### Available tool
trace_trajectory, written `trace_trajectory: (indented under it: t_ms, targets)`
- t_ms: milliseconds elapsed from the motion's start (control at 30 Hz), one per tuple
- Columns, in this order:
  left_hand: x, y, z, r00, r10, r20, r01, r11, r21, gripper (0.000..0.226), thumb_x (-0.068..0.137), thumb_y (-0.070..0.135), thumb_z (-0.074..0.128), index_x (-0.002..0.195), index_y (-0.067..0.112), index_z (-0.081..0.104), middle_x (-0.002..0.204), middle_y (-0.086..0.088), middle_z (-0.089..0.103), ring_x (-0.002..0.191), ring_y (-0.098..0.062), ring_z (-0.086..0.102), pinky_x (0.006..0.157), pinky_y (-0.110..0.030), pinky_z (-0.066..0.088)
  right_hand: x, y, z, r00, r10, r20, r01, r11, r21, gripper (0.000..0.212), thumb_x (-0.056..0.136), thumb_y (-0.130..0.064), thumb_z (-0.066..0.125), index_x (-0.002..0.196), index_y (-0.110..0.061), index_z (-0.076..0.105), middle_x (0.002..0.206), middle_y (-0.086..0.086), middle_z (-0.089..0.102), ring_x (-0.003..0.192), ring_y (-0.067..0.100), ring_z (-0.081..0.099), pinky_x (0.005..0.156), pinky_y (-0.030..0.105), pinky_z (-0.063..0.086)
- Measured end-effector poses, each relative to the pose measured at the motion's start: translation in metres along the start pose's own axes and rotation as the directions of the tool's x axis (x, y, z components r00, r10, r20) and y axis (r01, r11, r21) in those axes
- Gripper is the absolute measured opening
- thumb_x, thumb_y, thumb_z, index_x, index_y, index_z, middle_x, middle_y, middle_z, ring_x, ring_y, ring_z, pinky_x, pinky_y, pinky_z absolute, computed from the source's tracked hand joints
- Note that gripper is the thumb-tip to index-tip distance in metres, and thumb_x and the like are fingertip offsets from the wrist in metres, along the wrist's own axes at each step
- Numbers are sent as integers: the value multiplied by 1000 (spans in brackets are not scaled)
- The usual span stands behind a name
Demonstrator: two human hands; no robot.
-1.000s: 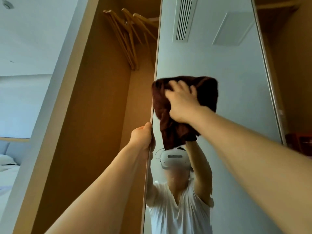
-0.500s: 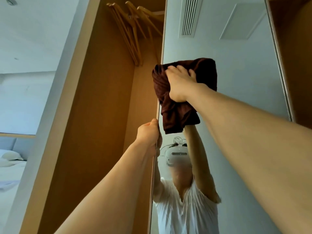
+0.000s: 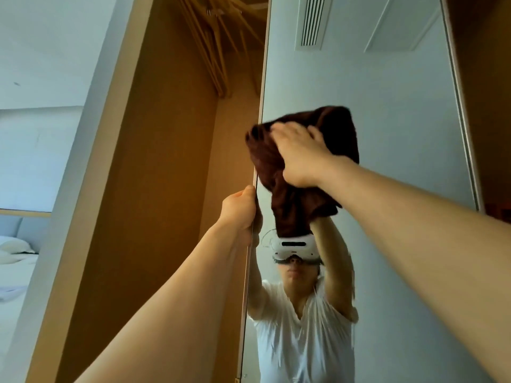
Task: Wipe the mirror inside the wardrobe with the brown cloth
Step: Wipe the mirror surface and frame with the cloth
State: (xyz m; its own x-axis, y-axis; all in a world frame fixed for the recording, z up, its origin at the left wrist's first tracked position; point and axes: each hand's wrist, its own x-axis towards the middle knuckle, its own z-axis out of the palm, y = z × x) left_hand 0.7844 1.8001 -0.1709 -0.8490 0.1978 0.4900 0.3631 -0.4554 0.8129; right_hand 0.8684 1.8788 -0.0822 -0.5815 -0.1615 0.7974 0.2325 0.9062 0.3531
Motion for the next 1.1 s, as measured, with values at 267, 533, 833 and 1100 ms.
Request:
trace_trajectory:
  t_ms: [267, 533, 833, 1100]
  targets:
    - [-10, 6, -3, 999, 5, 44, -2, 998, -60, 39, 82, 37, 55, 109, 9, 63, 97, -12, 55, 74, -28, 51, 62, -34, 43, -46, -24, 31, 994, 47, -99, -45, 999, 19, 79, 80, -14, 65, 146, -12, 21, 158, 2, 7, 145, 24, -1, 117, 49, 0]
    - [-3, 3, -2, 999, -31, 18, 32, 998, -51, 19, 97, 22, 47, 85, 9, 52, 88, -15, 53, 77, -27, 55, 68, -39, 48, -109, -6, 50, 980, -196, 33, 198, 979, -55, 77, 82, -16, 62, 147, -22, 21, 157, -6, 4, 144, 17, -5, 116, 42, -6]
    - [-7, 8, -5, 998, -30, 63, 30, 1000, -2, 30, 102, 29, 43, 82, 10, 57, 40, 3, 57, 32, -8, 53, 39, -18, 44, -15, 43, -8, 959, 260, -113, -258, 966, 33, 76, 81, -9, 62, 145, -8, 20, 153, 7, 18, 141, 29, 13, 115, 50, 11]
    - [0, 0, -1, 999, -52, 5, 52, 999, 0, 38, 100, 35, 42, 73, 10, 51, 57, -6, 45, 50, -22, 43, 60, -34, 38, -106, 3, 53, 997, -26, -76, 22, 998, -55, 75, 80, -12, 61, 145, -14, 23, 157, 2, 5, 145, 23, -4, 117, 48, -3]
